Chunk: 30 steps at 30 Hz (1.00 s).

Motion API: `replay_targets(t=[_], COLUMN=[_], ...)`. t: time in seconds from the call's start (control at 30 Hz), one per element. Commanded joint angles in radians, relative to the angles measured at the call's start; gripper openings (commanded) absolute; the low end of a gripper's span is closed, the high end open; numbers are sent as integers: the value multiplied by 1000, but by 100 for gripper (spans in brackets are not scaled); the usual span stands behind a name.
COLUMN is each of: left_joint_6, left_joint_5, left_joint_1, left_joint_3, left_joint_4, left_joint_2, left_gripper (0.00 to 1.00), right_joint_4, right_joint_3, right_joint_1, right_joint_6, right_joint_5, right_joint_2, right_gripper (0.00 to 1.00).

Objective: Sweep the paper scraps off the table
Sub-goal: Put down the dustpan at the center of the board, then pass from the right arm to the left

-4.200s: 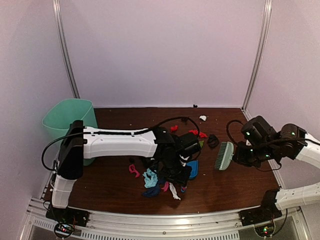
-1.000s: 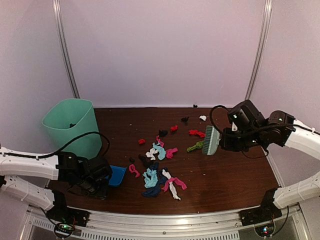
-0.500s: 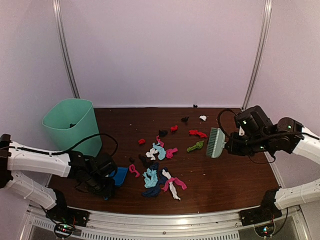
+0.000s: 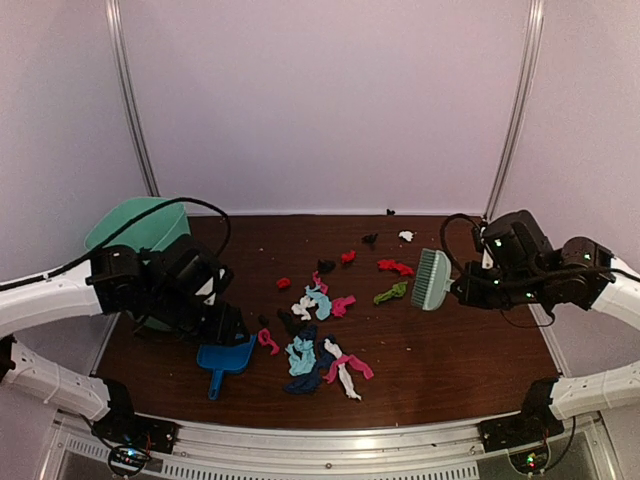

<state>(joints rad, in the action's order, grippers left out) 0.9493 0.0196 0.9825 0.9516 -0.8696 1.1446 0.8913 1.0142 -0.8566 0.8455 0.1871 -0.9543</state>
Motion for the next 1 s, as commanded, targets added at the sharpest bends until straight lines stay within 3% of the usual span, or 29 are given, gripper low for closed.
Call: replay_targets(t=[0.0, 0.13, 0.47, 0.77, 0.97], left_joint_6=[-90, -157, -249, -176, -139], left_joint_5=[19, -8, -343, -648, -798], left_joint_1=[-5, -4, -7, -82, -87], left_joint_3=[171, 286, 457, 525, 584], left_joint_4=[-96, -13, 287, 527, 638], left_joint_2=[15, 67, 211, 255, 334], left_gripper=[84, 81, 81, 85, 86], right_joint_4=[-94, -207, -522, -743, -849], right_joint_3=[43, 62, 18, -69, -76], right_joint_1=[8, 8, 9, 8, 8], right_joint_6=[-70, -141, -163, -151, -143], right_joint_5=[1, -90, -326, -386, -515], right_joint_2=[12, 19, 117, 261, 246], right_gripper=[0, 0, 0, 0, 0])
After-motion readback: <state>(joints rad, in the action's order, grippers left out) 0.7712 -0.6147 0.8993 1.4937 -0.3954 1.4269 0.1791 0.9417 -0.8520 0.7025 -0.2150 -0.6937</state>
